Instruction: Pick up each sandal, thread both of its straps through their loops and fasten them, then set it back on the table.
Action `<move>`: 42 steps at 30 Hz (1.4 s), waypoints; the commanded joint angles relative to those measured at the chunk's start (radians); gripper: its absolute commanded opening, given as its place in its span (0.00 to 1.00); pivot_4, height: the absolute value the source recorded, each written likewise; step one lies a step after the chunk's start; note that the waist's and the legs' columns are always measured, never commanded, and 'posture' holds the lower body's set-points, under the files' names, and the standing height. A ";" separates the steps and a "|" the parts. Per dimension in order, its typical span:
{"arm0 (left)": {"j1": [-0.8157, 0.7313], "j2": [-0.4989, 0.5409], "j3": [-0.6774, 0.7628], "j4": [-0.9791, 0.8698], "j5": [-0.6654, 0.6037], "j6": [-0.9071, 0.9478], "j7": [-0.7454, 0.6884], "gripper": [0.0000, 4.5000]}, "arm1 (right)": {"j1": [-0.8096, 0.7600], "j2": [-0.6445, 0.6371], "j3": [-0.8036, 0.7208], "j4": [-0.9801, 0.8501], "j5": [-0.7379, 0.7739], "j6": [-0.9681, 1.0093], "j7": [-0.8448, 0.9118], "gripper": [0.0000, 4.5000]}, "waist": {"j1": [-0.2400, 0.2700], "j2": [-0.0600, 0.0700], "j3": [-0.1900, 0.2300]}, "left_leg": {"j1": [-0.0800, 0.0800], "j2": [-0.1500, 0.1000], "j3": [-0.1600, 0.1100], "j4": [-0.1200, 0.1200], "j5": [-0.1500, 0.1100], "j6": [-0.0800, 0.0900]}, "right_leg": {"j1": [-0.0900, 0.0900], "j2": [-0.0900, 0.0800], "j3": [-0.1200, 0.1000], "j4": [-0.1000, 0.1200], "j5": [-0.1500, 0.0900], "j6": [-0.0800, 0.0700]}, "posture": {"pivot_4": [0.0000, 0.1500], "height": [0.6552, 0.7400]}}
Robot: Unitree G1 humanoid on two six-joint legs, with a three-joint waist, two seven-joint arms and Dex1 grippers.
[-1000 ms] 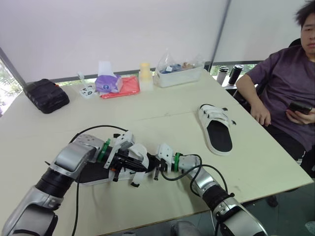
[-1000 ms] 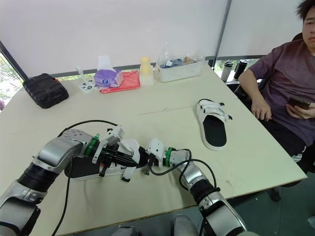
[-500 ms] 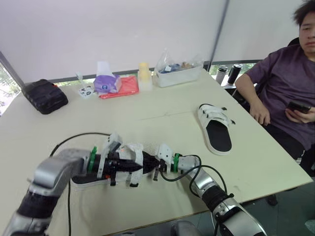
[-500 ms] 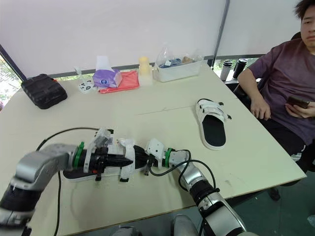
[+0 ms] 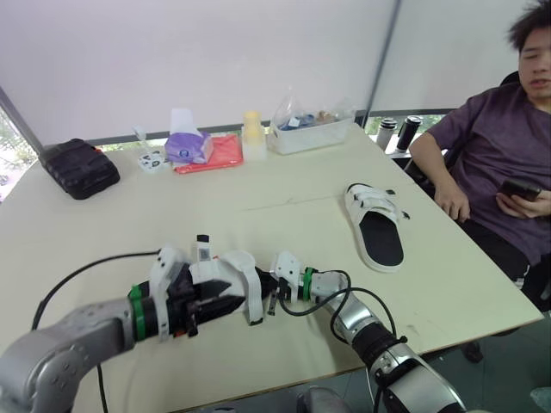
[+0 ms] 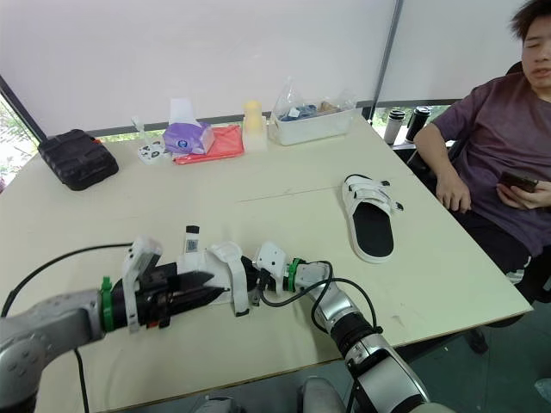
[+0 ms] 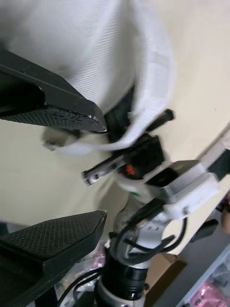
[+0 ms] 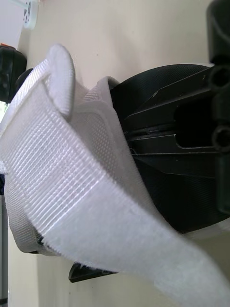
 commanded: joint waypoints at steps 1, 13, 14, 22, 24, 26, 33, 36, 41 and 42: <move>0.082 0.020 -0.020 -0.071 0.013 -0.055 0.023 0.59 | 0.064 -0.032 0.055 0.224 -0.125 0.088 -0.018 0.00 | 0.000 -0.001 0.000 | 0.001 0.000 0.000 0.000 -0.001 -0.001 | -0.001 0.000 -0.001 -0.001 0.000 0.000 | 1.00 1.00; 0.098 -0.040 -0.272 0.086 0.184 -0.271 0.040 0.59 | 0.056 -0.034 0.059 0.223 -0.127 0.092 -0.002 0.00 | -0.001 0.007 -0.005 | -0.005 0.006 0.002 0.000 -0.001 -0.002 | -0.001 -0.001 -0.015 -0.016 0.000 -0.001 | 1.00 1.00; 0.097 -0.045 -0.284 0.097 0.193 -0.284 0.042 0.59 | 0.055 -0.036 0.057 0.223 -0.126 0.093 0.000 0.00 | -0.001 0.007 -0.004 | -0.005 0.007 0.002 0.000 -0.001 -0.002 | -0.001 -0.001 -0.015 -0.016 0.000 -0.001 | 1.00 1.00; 0.025 -0.088 -0.383 0.188 0.249 -0.360 0.031 0.59 | 0.055 -0.038 0.056 0.219 -0.127 0.098 -0.003 0.00 | 0.000 0.008 -0.005 | -0.005 0.007 0.001 0.000 -0.001 -0.001 | -0.001 -0.001 -0.015 -0.015 0.000 -0.001 | 1.00 1.00; -0.002 -0.109 -0.391 0.211 0.257 -0.372 0.042 0.59 | 0.057 -0.039 0.054 0.216 -0.125 0.100 -0.006 0.00 | 0.001 0.008 -0.005 | -0.005 0.007 0.001 0.000 -0.001 -0.001 | -0.001 -0.001 -0.015 -0.015 0.000 -0.001 | 1.00 1.00; -0.017 -0.121 -0.399 0.224 0.268 -0.378 0.048 0.59 | 0.061 -0.042 0.053 0.214 -0.125 0.100 -0.007 0.00 | 0.001 0.008 -0.005 | -0.005 0.006 0.001 0.000 0.000 -0.001 | 0.000 -0.001 -0.015 -0.015 0.000 -0.001 | 1.00 1.00; -0.027 -0.161 -0.405 0.226 0.285 -0.387 0.082 0.48 | 0.067 -0.042 0.054 0.208 -0.124 0.101 -0.009 0.00 | 0.005 0.009 -0.005 | -0.005 0.006 0.001 0.000 0.000 0.001 | 0.001 -0.001 -0.015 -0.016 0.000 -0.001 | 1.00 1.00; -0.021 -0.170 -0.386 0.225 0.277 -0.383 0.096 0.23 | 0.069 -0.042 0.055 0.208 -0.124 0.101 -0.010 0.00 | 0.007 0.010 -0.006 | -0.005 0.006 0.001 0.001 0.000 0.000 | 0.001 -0.002 -0.015 -0.016 0.000 -0.001 | 1.00 1.00; -0.026 -0.177 -0.384 0.227 0.277 -0.379 0.109 0.01 | 0.067 -0.040 0.054 0.212 -0.127 0.098 -0.008 0.00 | 0.016 0.011 -0.007 | -0.005 0.004 0.001 0.002 -0.001 -0.002 | 0.001 -0.002 -0.015 -0.017 0.000 -0.001 | 1.00 1.00; -0.028 -0.179 -0.383 0.229 0.277 -0.377 0.113 0.01 | 0.066 -0.040 0.053 0.214 -0.128 0.098 -0.008 0.00 | 0.014 0.011 -0.007 | -0.005 0.004 0.001 0.003 -0.001 -0.002 | 0.001 -0.002 -0.016 -0.017 0.000 -0.001 | 1.00 1.00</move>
